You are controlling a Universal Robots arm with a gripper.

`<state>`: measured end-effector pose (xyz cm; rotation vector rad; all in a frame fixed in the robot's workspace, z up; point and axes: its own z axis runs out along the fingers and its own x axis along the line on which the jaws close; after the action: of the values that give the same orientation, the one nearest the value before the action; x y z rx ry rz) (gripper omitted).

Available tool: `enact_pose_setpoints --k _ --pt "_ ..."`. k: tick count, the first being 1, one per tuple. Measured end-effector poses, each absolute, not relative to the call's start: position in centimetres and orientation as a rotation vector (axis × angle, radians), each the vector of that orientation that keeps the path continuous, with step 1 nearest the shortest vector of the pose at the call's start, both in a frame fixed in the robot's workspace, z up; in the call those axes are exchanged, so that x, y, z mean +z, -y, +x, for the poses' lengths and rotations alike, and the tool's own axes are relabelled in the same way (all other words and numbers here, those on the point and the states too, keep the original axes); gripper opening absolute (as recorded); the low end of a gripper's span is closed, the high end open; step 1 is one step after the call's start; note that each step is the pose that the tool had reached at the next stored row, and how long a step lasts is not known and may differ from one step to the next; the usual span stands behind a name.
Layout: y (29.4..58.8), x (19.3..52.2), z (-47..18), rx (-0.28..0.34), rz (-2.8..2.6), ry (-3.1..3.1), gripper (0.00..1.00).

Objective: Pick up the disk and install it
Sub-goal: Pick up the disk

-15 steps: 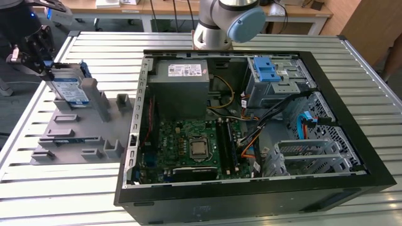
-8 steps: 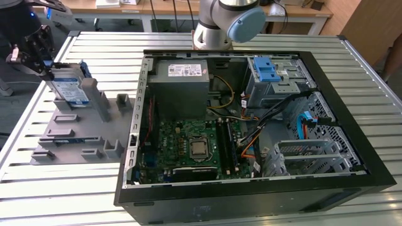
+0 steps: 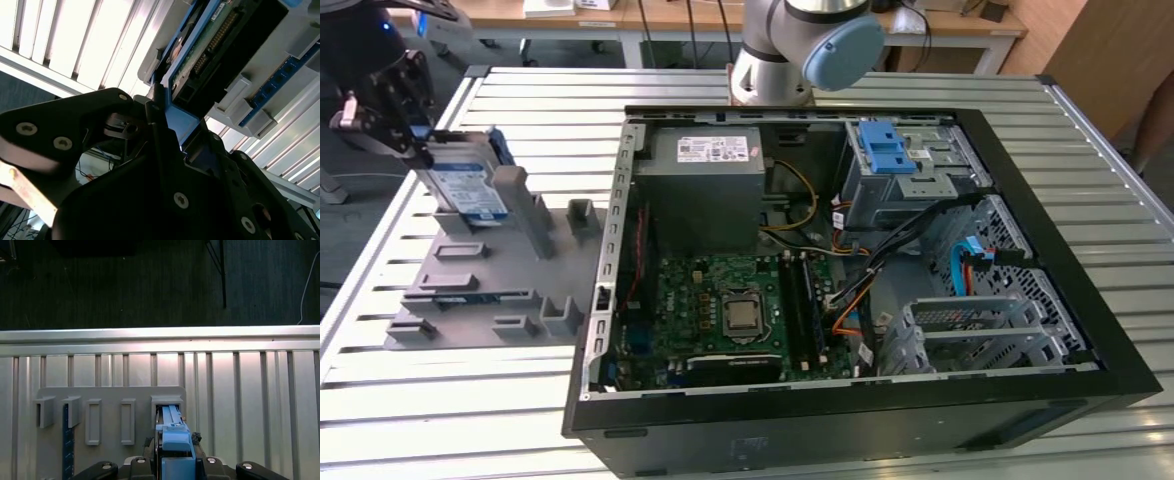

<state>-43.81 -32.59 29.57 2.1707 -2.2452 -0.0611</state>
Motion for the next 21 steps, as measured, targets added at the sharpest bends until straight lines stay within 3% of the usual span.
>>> enact_pose_setpoints --k 21 --pt "32.59 30.63 -43.81 -0.061 2.171 2.245 0.36"
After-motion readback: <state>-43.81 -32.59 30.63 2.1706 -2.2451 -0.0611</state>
